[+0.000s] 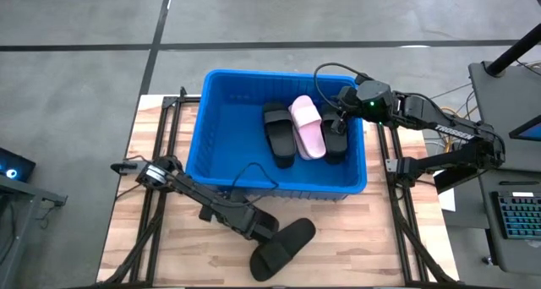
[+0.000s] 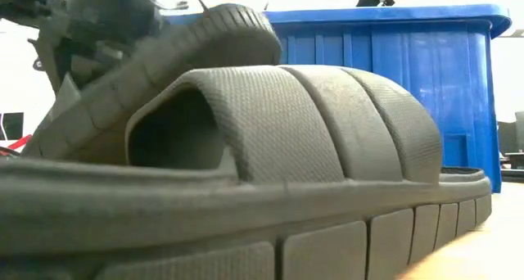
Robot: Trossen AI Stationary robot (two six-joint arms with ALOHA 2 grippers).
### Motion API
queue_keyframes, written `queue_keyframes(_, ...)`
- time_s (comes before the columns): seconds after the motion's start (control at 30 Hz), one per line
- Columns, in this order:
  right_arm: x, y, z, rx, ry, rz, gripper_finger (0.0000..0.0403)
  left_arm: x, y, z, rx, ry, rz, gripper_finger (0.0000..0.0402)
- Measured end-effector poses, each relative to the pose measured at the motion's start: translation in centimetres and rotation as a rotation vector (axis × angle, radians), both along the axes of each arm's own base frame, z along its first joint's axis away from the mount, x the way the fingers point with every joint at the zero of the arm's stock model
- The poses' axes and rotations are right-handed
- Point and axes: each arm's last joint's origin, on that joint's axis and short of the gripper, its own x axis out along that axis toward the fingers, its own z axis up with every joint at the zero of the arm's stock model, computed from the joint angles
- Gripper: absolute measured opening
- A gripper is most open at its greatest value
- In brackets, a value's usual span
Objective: Pick and place slides into bin
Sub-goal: Put the black slide into the blue bin
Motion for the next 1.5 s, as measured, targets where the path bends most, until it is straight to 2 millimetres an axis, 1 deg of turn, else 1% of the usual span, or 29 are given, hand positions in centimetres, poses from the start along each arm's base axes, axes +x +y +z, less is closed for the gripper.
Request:
queue_keyframes(0.1,0.0,0.0,0.0,0.000,0.001,0.000,0.0057,0.0,0.0,1.5,-0.051,-0.026,-0.152,0.0007)
queue_keyframes(0.23,0.0,0.0,0.0,0.000,0.000,0.000,0.0057,-0.3,0.1,4.2,-0.110,-0.092,-0.334,0.0003)
queue_keyframes(0.43,0.0,0.0,0.0,0.000,0.000,0.000,0.0057,-2.0,1.2,8.9,-0.149,-0.221,-0.466,0.0002)
queue_keyframes(0.53,0.0,0.0,0.0,-0.001,0.001,0.001,0.0057,-2.6,1.5,11.3,-0.158,-0.364,-0.564,0.0002)
queue_keyframes(0.6,0.0,0.0,0.0,0.000,0.001,0.000,0.0057,-3.0,2.0,13.0,-0.119,-0.468,-0.632,0.0002)
queue_keyframes(0.7,0.0,0.0,0.0,-0.001,0.000,0.000,0.0057,-3.0,2.7,15.6,0.003,-0.669,-0.714,0.0002)
queue_keyframes(0.8,0.0,0.0,0.0,0.005,-0.003,0.006,0.0057,-2.8,3.2,17.2,0.135,-0.772,-0.809,0.0002)
queue_keyframes(0.87,0.0,0.1,0.1,0.029,-0.032,0.019,0.0057,-2.5,3.5,18.7,0.227,-0.877,-0.814,0.0002)
queue_keyframes(0.93,0.1,0.3,0.3,0.066,-0.069,0.078,0.0057,-3.1,4.6,20.2,0.297,-0.918,-0.802,0.0002)
queue_keyframes(0.97,0.0,0.5,0.5,0.085,-0.090,0.121,0.0057,-3.3,5.0,20.6,0.324,-0.922,-0.810,0.0002)
queue_keyframes(1.03,0.0,0.8,0.9,0.117,-0.133,0.210,0.0057,-3.0,5.2,21.2,0.348,-0.968,-0.817,0.0001)
queue_keyframes(1.17,-0.1,1.3,1.7,0.171,-0.217,0.368,0.0057,-2.6,5.0,20.8,0.355,-0.934,-0.914,0.0001)
queue_keyframes(1.3,-0.3,1.8,2.4,0.193,-0.281,0.515,0.0057,-2.7,6.1,21.7,0.504,-0.906,-0.895,0.0001)
queue_keyframes(1.37,-0.5,2.0,2.8,0.191,-0.312,0.539,0.0057,-2.6,6.6,21.7,0.574,-0.852,-0.895,0.0001)
queue_keyframes(1.5,-0.9,2.0,3.3,0.197,-0.359,0.528,0.0057,-2.2,8.0,21.5,0.679,-0.759,-0.875,0.0001)
